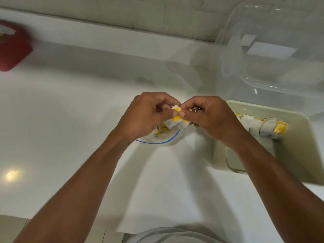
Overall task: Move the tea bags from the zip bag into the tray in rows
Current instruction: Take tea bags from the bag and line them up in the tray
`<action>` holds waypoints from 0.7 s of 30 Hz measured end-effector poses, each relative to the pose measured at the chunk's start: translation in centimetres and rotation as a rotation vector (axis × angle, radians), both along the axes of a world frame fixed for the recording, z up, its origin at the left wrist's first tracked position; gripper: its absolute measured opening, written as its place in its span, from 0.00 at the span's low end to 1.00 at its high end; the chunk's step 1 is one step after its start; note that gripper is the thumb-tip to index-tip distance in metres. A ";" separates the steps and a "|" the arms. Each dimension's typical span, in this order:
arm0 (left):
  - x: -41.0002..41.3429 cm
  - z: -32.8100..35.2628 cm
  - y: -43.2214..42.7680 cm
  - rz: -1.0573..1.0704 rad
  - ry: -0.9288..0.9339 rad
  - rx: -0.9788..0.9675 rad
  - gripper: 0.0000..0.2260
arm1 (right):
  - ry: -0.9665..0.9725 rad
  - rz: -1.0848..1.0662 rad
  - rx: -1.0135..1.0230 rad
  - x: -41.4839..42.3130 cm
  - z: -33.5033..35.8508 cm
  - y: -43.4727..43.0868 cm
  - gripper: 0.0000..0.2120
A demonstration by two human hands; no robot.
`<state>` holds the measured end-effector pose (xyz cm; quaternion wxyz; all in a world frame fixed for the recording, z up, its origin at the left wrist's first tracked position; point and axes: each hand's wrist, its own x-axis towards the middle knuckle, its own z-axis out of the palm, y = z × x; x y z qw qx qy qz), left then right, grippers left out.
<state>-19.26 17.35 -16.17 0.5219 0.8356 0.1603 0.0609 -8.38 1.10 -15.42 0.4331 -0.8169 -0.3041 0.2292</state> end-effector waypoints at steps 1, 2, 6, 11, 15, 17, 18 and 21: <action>0.1 0.1 0.0 0.031 -0.017 0.004 0.05 | 0.013 -0.006 0.016 0.0 0.0 -0.1 0.04; 0.1 0.1 0.0 0.064 -0.035 0.002 0.04 | 0.039 -0.009 0.031 -0.1 0.0 -0.2 0.07; -0.2 0.0 0.1 0.165 -0.051 -0.036 0.03 | 0.053 -0.087 0.042 0.1 -0.4 -0.8 0.16; -0.8 0.6 -0.3 0.121 -0.055 0.100 0.03 | 0.081 -0.168 0.126 0.0 0.1 -2.4 0.03; -0.5 1.7 -1.5 0.083 -0.072 0.119 0.04 | 0.058 -0.108 0.153 0.0 1.1 -4.2 0.02; 0.1 2.4 -2.5 0.042 -0.091 0.079 0.05 | 0.047 -0.103 0.168 0.5 1.9 -5.6 0.02; 0.5 2.7 -3.0 0.015 -0.096 0.070 0.05 | 0.031 -0.105 0.160 0.9 2.3 -6.5 0.02; 2.0 3.4 -5.0 -0.082 -0.113 0.036 0.06 | 0.009 -0.106 0.111 2.3 3.3 -9.5 0.03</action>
